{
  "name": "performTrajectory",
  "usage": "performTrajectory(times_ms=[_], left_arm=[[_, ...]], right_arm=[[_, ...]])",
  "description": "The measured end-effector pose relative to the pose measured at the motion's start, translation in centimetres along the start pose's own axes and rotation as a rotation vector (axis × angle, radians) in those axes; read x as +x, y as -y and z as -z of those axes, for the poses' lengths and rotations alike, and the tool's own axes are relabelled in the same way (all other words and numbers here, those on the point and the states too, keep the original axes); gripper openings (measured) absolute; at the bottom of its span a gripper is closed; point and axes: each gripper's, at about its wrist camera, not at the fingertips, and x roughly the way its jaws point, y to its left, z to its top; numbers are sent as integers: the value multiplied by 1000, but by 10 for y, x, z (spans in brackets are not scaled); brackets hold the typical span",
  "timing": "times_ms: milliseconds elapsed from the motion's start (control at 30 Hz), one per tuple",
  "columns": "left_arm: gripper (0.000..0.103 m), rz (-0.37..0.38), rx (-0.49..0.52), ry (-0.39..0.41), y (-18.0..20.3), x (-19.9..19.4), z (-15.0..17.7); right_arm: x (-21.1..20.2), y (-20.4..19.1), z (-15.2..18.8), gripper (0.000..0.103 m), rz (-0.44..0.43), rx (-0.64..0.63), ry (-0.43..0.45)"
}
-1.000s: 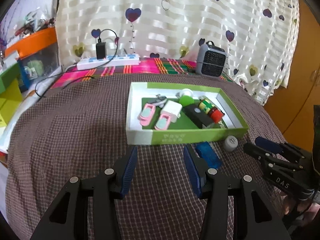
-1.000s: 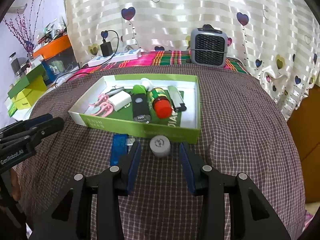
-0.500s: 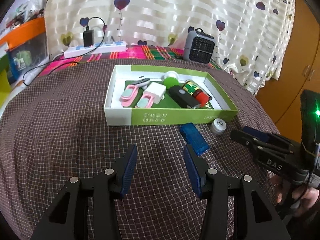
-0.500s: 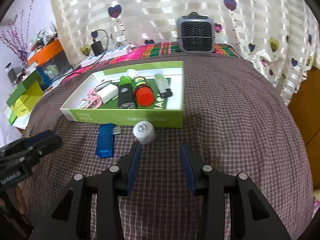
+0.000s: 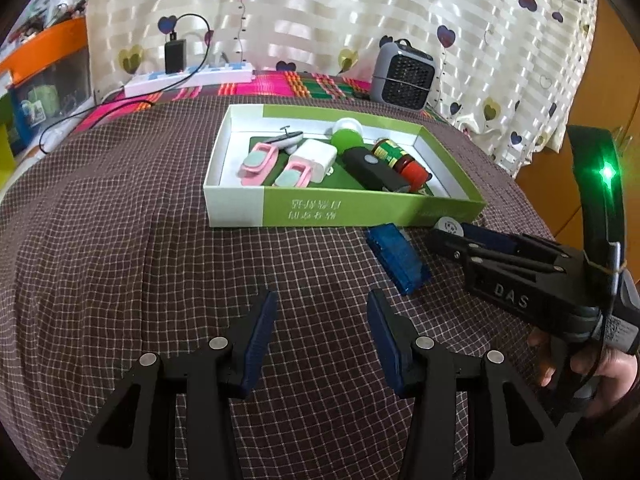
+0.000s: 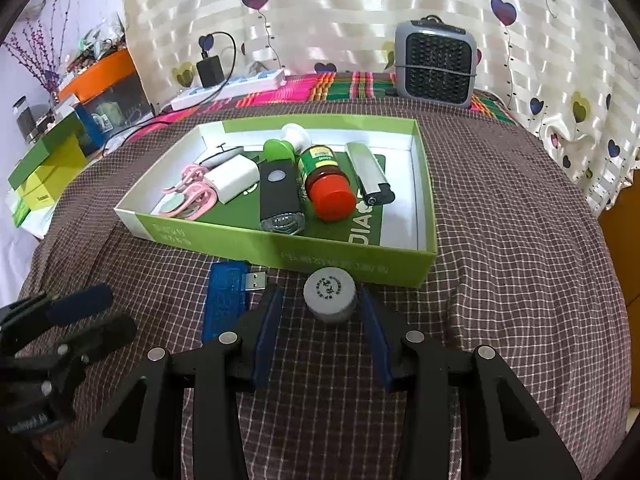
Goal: Organize rigid objects
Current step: 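Close the right tool on the white round jar while the left tool moves to the blue USB stick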
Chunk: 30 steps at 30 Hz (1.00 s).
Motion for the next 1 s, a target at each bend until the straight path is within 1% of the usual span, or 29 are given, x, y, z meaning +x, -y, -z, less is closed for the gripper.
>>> performTrajectory(times_ms=[133,333,467,533,600,867,1000], left_arm=[[47,5,9,-4,2,1,1],[47,12,10,-15,4,4,-1],[47,13,11,-17,6,5,-2],[47,14,12,-19,8,7,-4],[47,15,19,-21,11,8,-5],[47,35,31,-35,23,14,-10],[47,73,43,-40,34,18,-15]], right_arm=[[5,3,-1,42,5,21,-11],[7,4,-3,42,3,36,0],[8,3,-2,42,13,21,9],[8,2,-1,40,20,12,11],[7,4,-1,32,28,20,14],[4,11,2,30,17,28,20],[0,17,5,30,9,36,17]])
